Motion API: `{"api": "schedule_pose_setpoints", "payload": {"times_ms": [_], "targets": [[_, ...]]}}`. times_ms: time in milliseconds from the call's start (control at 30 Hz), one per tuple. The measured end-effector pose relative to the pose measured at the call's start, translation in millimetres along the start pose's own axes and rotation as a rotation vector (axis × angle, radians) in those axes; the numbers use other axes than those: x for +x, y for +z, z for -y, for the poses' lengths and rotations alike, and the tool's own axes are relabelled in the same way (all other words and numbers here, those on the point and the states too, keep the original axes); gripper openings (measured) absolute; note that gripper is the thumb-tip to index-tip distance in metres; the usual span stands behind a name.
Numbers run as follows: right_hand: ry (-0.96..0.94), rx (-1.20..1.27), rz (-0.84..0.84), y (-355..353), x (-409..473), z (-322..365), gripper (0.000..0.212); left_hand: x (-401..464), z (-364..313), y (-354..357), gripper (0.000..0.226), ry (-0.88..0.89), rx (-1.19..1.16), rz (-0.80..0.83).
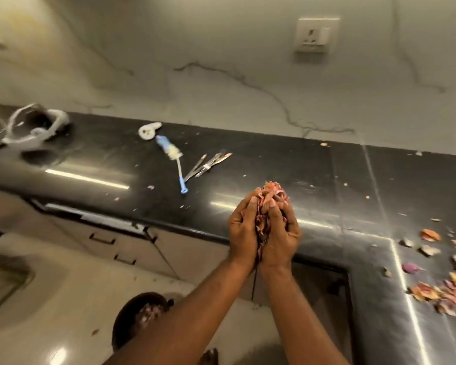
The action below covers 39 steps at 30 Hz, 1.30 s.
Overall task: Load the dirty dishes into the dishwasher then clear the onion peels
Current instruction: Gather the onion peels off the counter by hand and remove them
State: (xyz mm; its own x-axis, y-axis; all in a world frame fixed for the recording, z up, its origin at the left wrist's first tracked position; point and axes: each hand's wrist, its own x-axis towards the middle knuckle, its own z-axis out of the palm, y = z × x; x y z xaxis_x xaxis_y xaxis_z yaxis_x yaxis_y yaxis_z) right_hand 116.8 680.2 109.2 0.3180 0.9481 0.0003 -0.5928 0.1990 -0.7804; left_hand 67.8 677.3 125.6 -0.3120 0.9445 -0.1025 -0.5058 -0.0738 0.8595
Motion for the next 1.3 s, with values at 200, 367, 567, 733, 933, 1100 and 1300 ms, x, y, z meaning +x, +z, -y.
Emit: {"api": "schedule_pose_setpoints", "payload": {"times_ms": [200,367,567,733,933,1100,1300], "targets": [[0.180,-0.076,0.131,47,-55,-65,0.061,-12,-33,-91,0.027,0.069,-0.032,-0.203],[0.336,-0.175,0.265,84,-121,-130,0.028,-22,-49,-194,0.029,0.098,0.029,-0.470],[0.500,-0.360,0.356,113,-202,-234,0.018,-34,-46,-331,0.029,0.046,0.088,-0.740],[0.677,-0.468,0.338,113,-246,-337,0.024,-29,-15,-432,0.032,-0.034,0.034,-0.900],[0.950,-0.468,0.239,90,-274,-430,0.029,-20,33,-517,0.024,-0.199,-0.022,-1.035],[1.029,-0.607,0.138,79,-281,-472,0.026,-6,59,-553,0.020,-0.308,-0.045,-1.089],[0.965,-0.604,0.201,91,-260,-513,0.022,23,68,-603,0.046,-0.429,0.311,-0.814]]}}
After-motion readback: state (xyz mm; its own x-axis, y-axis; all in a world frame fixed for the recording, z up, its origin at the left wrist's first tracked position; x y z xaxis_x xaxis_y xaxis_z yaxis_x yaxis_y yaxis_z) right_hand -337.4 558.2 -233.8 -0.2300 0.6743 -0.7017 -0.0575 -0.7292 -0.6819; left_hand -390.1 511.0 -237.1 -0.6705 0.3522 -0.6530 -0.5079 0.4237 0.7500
